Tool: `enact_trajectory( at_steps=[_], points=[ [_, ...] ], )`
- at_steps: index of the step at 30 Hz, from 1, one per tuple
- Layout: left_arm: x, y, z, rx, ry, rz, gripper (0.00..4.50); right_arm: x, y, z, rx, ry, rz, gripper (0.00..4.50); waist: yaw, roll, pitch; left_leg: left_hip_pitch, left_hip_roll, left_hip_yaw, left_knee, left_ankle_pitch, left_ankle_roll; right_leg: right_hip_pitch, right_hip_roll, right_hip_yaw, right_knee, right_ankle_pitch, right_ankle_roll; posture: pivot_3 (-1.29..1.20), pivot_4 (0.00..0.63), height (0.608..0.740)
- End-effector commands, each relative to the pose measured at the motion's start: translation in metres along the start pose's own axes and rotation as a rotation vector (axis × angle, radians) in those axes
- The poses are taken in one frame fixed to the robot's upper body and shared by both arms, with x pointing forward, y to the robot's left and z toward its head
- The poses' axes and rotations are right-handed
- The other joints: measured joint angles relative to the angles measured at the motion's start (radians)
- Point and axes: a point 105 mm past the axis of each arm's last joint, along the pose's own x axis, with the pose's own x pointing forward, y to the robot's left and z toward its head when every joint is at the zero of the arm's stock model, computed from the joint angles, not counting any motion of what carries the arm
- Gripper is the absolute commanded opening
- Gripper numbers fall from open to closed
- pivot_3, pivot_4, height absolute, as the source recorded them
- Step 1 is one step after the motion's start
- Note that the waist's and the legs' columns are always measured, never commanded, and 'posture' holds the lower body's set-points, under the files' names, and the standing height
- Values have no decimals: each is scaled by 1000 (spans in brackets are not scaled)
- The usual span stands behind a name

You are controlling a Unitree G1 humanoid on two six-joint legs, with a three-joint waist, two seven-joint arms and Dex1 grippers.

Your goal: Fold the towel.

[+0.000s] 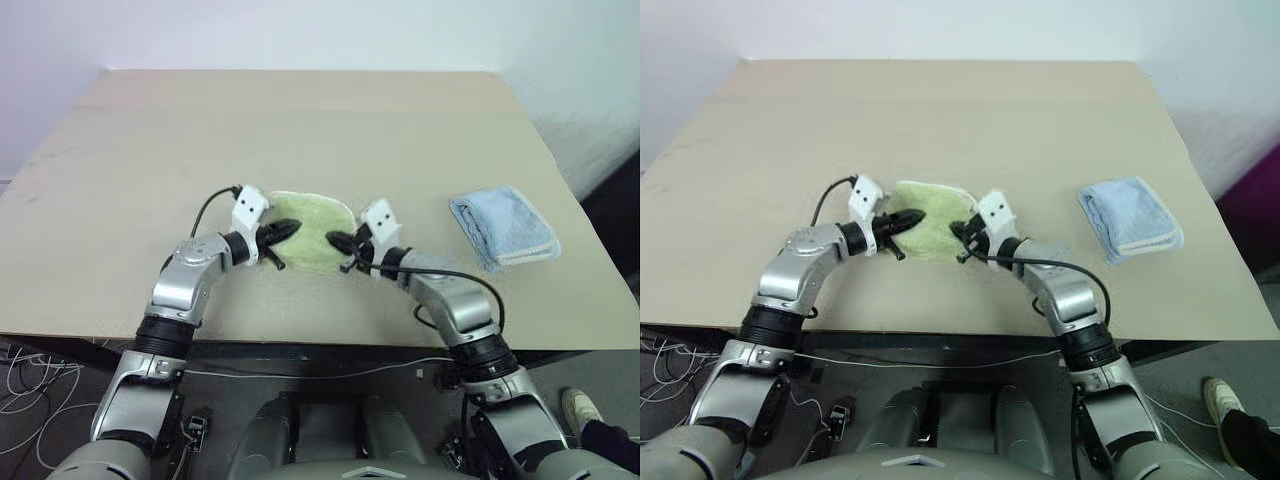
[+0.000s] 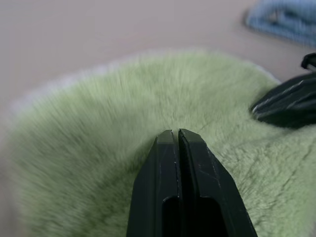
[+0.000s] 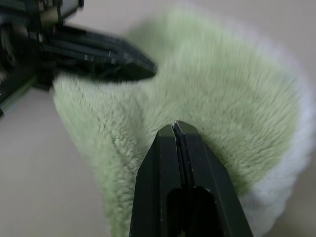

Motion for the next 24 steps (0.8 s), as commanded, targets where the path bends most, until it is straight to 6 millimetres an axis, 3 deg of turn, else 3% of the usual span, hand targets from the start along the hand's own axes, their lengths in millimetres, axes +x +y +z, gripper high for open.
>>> enact_trajectory(
  at_steps=[1,4,8,10,12,16,19,24],
  points=[
    [2,4,-13,70,71,11,146,6,-1,-7,-2,25,-14,0,-1,0,0,0,0,0,0,0,0,0,0,0,0,0,0,0,150,740],
    [1,3,-14,71,66,6,146,3,0,-3,-5,-4,-10,0,-1,0,-1,2,0,0,0,0,0,2,0,0,0,0,0,0,150,740],
    [-8,9,18,-67,-107,24,146,-8,-1,20,-21,-106,-6,0,-1,0,-1,1,0,0,0,0,0,2,0,0,0,0,0,0,150,740],
    [-20,23,40,-200,-225,64,146,-18,-2,32,-54,-150,-13,0,-1,0,-1,1,0,0,0,0,0,1,-1,0,0,0,0,0,150,740],
    [-38,41,49,-289,-278,131,146,-30,-5,43,-82,-183,-29,0,-3,0,-1,-1,0,-1,1,0,0,-1,-1,0,1,0,0,0,150,740],
    [-64,60,44,-393,-272,185,146,-46,-14,54,-110,-207,-78,0,-4,0,-1,0,1,0,0,0,0,-1,0,0,1,0,0,0,150,740],
    [-75,61,33,-496,-234,152,707,-55,-20,60,-127,-215,-107,0,-2,0,-1,0,1,0,0,0,0,0,0,0,1,0,0,0,150,740],
    [-74,53,18,-648,-179,54,2369,-57,-21,66,-144,-228,-119,0,1,0,-1,0,0,0,1,0,0,0,-1,0,1,0,0,0,150,740]
  ],
)
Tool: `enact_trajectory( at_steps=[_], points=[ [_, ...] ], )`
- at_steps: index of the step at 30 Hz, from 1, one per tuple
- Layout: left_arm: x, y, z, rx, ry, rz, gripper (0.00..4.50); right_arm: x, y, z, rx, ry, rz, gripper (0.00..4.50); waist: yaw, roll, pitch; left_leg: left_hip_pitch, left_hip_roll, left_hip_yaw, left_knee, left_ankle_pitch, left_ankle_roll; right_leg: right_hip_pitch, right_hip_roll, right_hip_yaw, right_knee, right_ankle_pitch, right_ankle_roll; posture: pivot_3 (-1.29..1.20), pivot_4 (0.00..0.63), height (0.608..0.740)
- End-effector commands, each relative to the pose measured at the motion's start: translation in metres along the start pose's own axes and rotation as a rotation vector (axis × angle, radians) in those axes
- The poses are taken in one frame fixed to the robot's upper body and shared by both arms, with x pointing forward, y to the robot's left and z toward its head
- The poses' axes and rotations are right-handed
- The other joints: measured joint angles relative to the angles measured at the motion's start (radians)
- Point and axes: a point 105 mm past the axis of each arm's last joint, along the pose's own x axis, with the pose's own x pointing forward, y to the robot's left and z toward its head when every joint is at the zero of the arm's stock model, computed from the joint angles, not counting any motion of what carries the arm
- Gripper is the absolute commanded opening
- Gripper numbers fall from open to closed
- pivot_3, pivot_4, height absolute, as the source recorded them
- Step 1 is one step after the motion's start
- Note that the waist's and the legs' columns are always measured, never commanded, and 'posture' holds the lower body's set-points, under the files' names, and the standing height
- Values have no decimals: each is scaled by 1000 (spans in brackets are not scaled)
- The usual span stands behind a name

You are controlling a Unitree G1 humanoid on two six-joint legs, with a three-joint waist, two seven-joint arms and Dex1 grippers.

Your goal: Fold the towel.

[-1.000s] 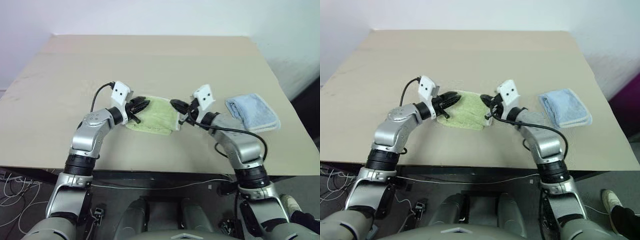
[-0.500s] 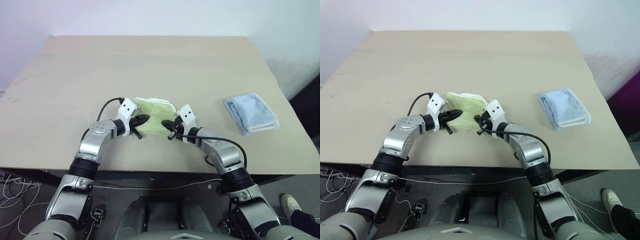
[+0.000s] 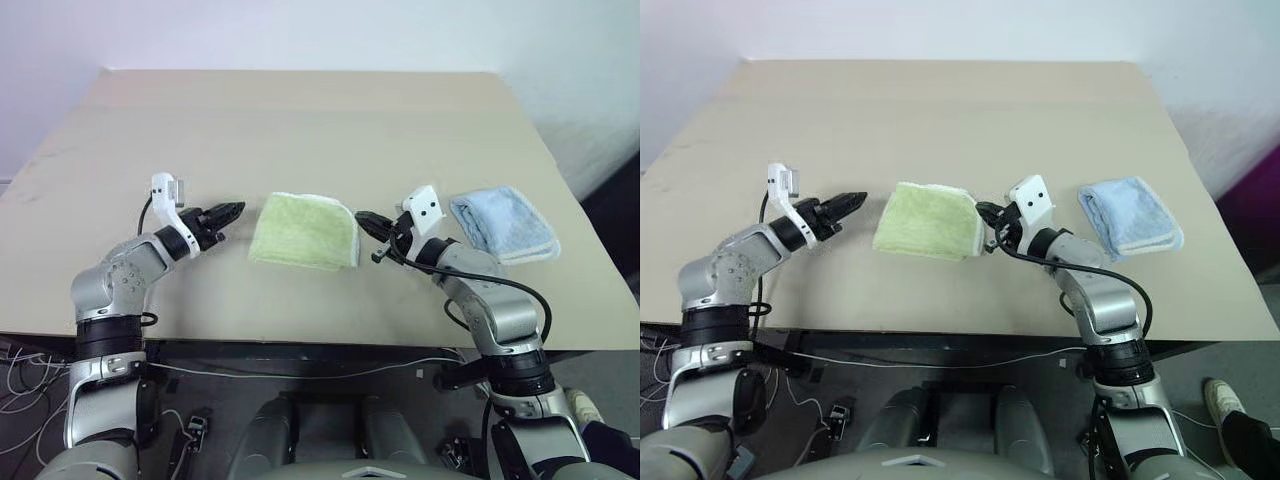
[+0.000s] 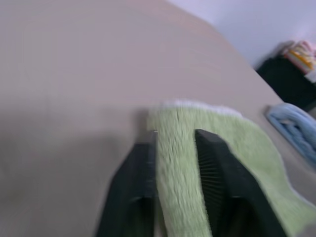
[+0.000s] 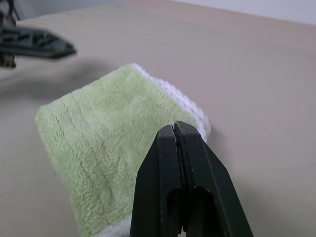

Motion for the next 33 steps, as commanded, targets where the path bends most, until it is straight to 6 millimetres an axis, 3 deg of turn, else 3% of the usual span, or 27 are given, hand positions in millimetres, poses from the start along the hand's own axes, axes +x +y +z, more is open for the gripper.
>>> enact_trajectory(
  at_steps=[1,6,7,17,26,31,33],
  points=[
    [-2,-9,0,-84,27,-88,2710,-2,0,20,-34,-60,-3,0,-1,0,0,0,0,0,0,0,0,0,0,0,0,0,0,0,150,740],
    [4,-14,-14,-131,135,-144,4396,0,3,22,-40,-67,-1,0,-3,0,0,0,0,0,0,0,0,0,0,0,0,0,0,0,150,740],
    [5,-15,-16,-135,151,-153,4455,0,3,22,-39,-70,-3,0,-3,0,0,0,0,0,0,0,0,0,0,0,0,0,0,0,150,740],
    [26,-38,-57,-172,315,-249,4455,-6,0,28,-42,-88,-40,0,3,0,0,0,0,0,0,0,0,0,-1,0,0,0,0,0,150,740],
    [31,-59,-73,-256,341,-284,4455,-9,0,27,-46,-77,-49,0,3,0,0,0,-1,0,0,0,0,1,-1,0,0,0,0,0,150,740],
    [32,-50,-80,-287,348,-198,4455,-7,4,26,-40,-76,-38,0,4,0,0,0,-1,0,0,0,0,1,-1,0,0,0,0,0,150,740],
    [32,-44,-82,-290,349,-162,4075,-6,5,26,-39,-77,-33,0,4,0,0,0,-1,0,0,0,0,1,-1,0,0,0,0,0,150,740]
  ],
)
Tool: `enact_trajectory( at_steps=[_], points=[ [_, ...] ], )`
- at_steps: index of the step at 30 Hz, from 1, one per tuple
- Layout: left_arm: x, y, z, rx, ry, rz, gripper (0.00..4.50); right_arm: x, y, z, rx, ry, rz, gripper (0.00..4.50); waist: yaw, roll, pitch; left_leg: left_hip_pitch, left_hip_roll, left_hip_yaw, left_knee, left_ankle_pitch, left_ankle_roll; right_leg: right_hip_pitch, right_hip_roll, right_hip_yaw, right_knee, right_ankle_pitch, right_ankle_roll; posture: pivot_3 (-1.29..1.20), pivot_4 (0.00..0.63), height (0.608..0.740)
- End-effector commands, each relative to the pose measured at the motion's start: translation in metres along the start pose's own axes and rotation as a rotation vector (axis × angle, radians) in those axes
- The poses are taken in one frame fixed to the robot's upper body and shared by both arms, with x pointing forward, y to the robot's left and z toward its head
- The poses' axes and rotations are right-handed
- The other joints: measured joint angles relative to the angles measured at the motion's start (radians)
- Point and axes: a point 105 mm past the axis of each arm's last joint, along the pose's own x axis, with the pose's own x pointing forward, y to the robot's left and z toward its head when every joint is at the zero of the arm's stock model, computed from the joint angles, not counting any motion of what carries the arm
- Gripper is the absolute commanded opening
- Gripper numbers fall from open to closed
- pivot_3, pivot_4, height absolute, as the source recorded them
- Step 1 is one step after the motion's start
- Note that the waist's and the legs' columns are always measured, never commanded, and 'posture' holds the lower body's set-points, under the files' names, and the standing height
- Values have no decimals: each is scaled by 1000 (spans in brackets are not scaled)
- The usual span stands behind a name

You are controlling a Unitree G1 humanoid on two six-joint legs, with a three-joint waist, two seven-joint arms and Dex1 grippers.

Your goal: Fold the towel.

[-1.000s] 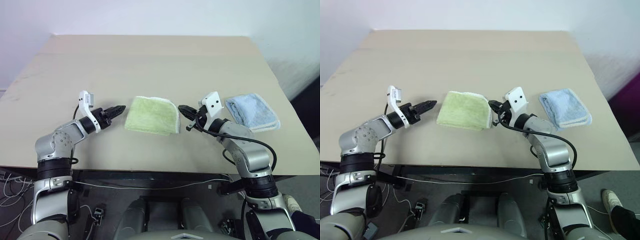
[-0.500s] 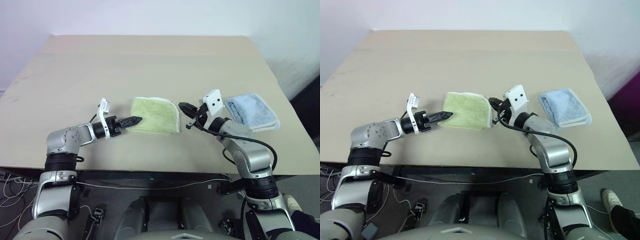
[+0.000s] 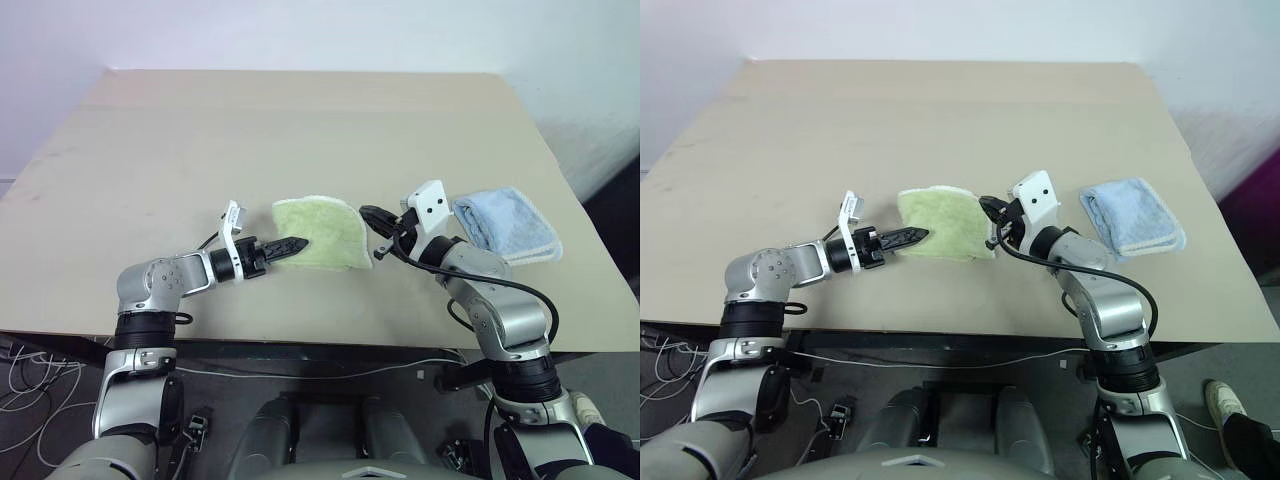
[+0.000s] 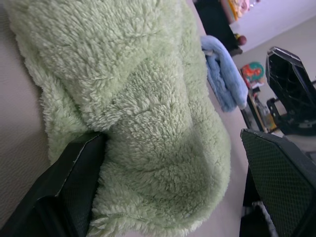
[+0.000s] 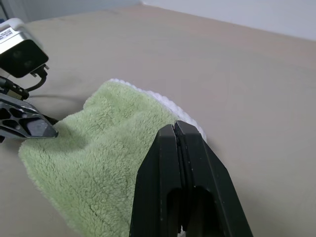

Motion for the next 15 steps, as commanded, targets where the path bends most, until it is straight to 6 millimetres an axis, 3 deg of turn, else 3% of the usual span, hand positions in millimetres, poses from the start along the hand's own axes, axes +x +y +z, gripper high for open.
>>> enact_trajectory(
  at_steps=[1,12,15],
  points=[
    [2,13,-17,-59,42,69,3862,0,4,17,-22,-61,12,0,-1,0,0,0,0,0,0,0,0,0,0,0,0,0,0,0,150,740],
    [3,12,-12,-43,19,71,205,1,5,21,-26,-74,13,0,-2,0,0,1,0,0,0,0,0,0,0,0,0,0,0,0,150,740],
    [3,12,-12,-38,18,68,3,1,5,22,-27,-79,10,0,-2,0,0,1,0,0,0,0,0,0,0,0,0,0,0,0,150,740]
  ],
)
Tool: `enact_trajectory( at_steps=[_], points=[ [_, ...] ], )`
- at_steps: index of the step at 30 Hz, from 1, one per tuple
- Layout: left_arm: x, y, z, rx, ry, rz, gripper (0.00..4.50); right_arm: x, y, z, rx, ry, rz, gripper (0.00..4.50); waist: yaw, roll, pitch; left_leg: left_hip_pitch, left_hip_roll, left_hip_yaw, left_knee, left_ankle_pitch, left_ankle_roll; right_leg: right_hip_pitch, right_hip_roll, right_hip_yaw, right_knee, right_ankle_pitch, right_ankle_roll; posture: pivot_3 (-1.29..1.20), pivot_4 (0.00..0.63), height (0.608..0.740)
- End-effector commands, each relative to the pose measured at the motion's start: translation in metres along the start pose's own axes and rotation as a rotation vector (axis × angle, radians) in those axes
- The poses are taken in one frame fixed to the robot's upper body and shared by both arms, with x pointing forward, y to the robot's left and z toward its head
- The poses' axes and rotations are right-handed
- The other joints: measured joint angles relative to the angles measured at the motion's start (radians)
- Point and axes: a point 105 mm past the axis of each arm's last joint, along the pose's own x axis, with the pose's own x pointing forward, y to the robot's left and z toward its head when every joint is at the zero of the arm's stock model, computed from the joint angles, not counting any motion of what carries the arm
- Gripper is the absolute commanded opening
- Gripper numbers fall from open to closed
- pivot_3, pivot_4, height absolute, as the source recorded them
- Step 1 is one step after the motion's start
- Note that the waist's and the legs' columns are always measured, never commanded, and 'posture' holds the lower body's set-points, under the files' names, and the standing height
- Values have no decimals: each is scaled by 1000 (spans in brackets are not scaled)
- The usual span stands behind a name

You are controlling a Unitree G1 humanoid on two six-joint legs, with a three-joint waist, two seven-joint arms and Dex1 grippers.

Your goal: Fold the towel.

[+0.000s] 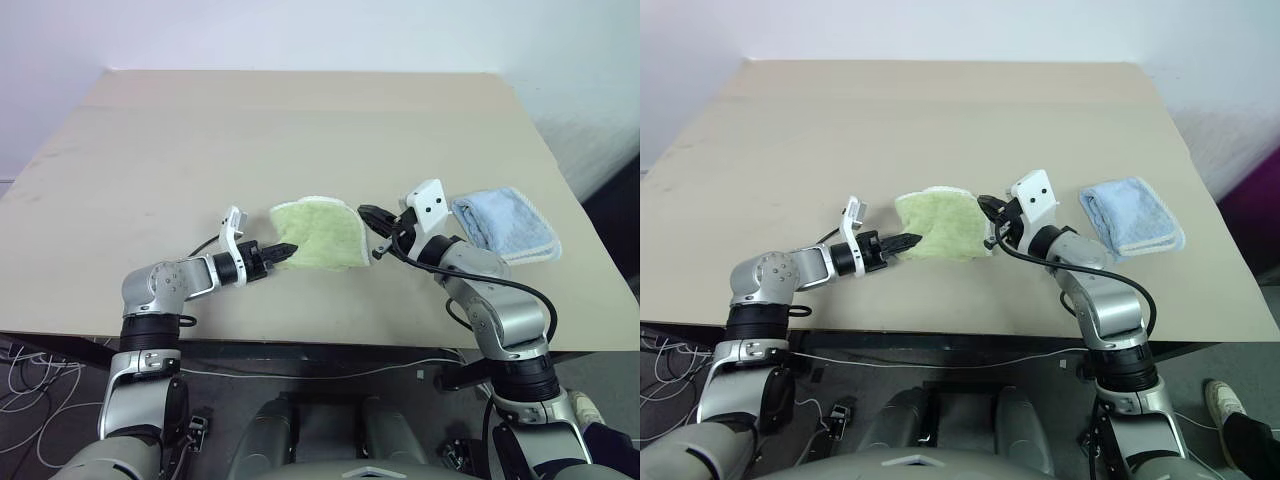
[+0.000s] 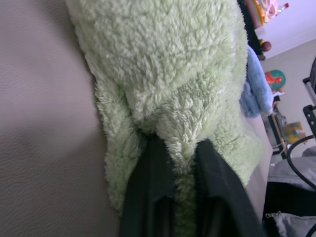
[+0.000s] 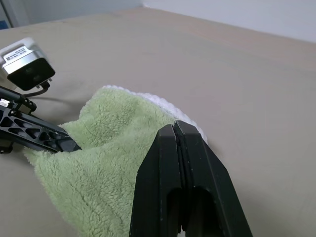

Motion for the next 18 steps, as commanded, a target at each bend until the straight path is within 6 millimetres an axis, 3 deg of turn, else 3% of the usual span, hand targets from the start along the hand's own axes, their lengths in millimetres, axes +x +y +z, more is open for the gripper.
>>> enact_trajectory(
  at_steps=[1,8,13,18],
  points=[
    [2,1,-8,-12,23,-4,3,0,3,21,-29,-72,7,0,0,0,0,0,0,0,0,0,0,0,0,0,0,0,0,0,150,740],
    [3,4,4,-35,-70,18,3,-1,3,22,-30,-78,4,0,3,0,0,0,0,0,0,0,0,0,0,0,0,0,0,0,150,740],
    [-11,16,51,-68,-344,119,3,-3,3,23,-33,-82,-4,0,-1,0,0,0,0,0,0,0,0,0,0,0,0,0,0,0,150,740],
    [-61,28,107,-116,-733,222,3,-5,3,25,-36,-87,-8,0,-6,-1,0,0,1,0,-1,0,-1,-2,1,1,0,0,0,0,150,740]
  ],
)
